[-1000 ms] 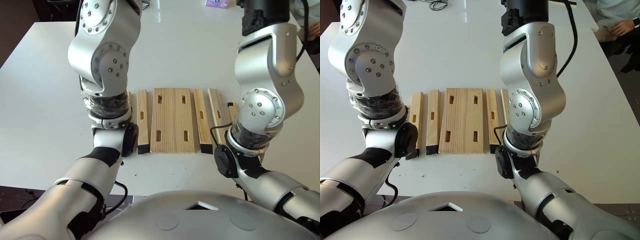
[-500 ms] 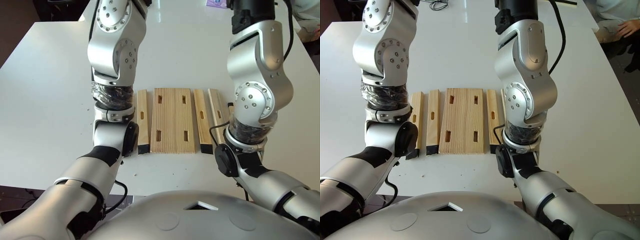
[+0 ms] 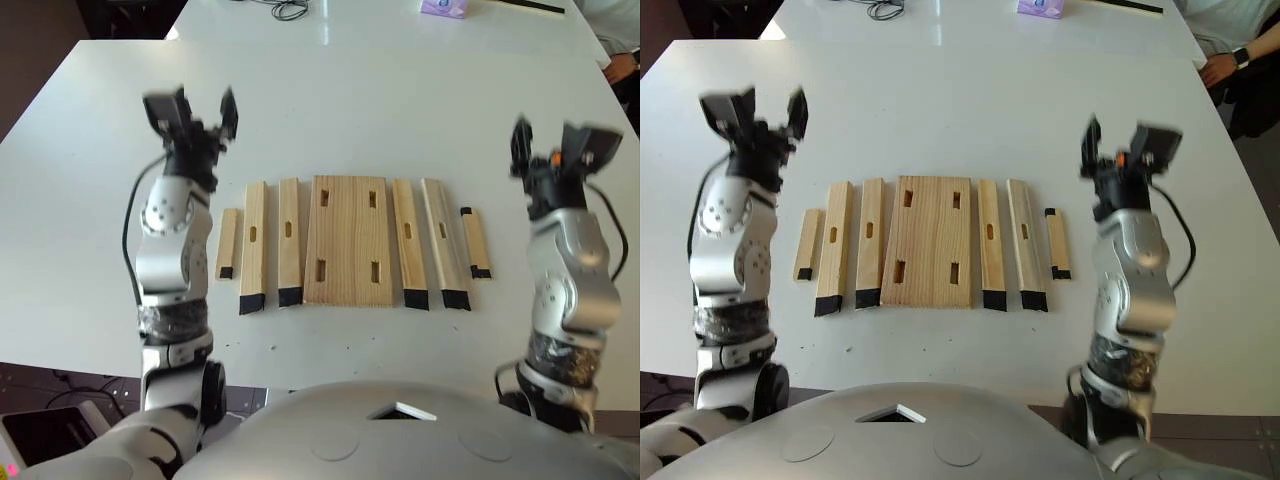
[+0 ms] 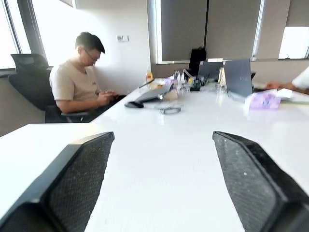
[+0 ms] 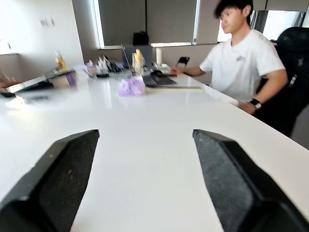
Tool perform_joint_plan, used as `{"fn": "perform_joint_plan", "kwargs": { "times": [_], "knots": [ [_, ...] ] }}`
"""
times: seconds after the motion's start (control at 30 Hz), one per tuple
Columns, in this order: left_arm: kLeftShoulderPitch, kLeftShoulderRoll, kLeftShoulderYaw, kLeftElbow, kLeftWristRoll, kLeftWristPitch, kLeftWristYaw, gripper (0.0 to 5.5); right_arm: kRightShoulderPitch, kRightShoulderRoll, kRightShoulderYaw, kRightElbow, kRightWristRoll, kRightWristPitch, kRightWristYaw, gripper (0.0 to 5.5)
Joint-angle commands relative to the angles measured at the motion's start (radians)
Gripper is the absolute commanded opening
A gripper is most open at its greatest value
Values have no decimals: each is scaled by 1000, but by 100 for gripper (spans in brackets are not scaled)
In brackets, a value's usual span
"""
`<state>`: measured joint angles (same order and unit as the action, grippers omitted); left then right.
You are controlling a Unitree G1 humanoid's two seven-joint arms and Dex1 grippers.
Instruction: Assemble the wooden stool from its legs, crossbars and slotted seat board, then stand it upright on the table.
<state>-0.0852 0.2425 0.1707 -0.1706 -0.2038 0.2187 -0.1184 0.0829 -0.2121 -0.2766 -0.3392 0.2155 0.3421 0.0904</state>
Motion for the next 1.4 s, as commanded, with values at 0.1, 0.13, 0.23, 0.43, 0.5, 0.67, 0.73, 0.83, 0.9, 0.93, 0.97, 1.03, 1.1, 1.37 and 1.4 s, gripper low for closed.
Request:
{"fn": "perform_joint_plan", "kwargs": {
  "times": [0.1, 0.13, 0.23, 0.43, 0.5, 0.67, 0.73, 0.83, 0.9, 0.93, 0.97, 1.03, 1.1, 1.37, 1.4],
  "knots": [
    [140, -11, -17, 10, 10, -89, -67, 380, 54, -12, 37, 86, -26, -170, 94, 359],
    [140, -9, -13, 12, 6, -109, -77, 380, 56, -12, 39, 85, -28, -182, 97, 359],
    [129, 2, 8, 17, 11, -117, -75, 380, 55, -14, 49, 76, -32, -195, 103, 359],
    [159, 89, 66, -137, 0, 108, -73, 380, 88, -14, 55, 23, -51, -191, 95, 359],
    [174, 152, 80, -223, -47, 266, -115, 380, 121, -7, 43, -18, -55, -187, 79, 359],
    [214, 386, 115, -419, -159, 719, -230, 380, 210, 23, 5, -106, -70, -188, 28, 359],
    [191, 455, 143, -450, -208, 863, -262, 380, 239, 41, -1, -133, -74, -193, 7, 359],
    [128, 507, 155, -468, -261, 1058, -280, 380, 273, 72, 7, -149, -84, -212, -23, 359],
    [111, 506, 153, -494, -290, 1163, -280, 380, 275, 84, 19, -148, -91, -217, -33, 359],
    [102, 494, 149, -505, -300, 1205, -277, 380, 272, 87, 23, -146, -95, -218, -37, 359],
    [105, 481, 145, -520, -307, 1247, -273, 380, 265, 88, 28, -142, -99, -218, -39, 359],
    [121, 450, 149, -546, -318, 1323, -263, 380, 248, 84, 31, -137, -102, -215, -36, 359],
    [134, 432, 156, -557, -315, 1367, -255, 380, 241, 79, 30, -137, -101, -210, -33, 359],
    [187, 394, 145, -552, -263, 1375, -200, 380, 236, 59, 18, -128, -91, -201, -14, 359],
    [190, 384, 140, -553, -257, 1372, -192, 380, 234, 58, 19, -127, -90, -200, -13, 359]
  ]
}}
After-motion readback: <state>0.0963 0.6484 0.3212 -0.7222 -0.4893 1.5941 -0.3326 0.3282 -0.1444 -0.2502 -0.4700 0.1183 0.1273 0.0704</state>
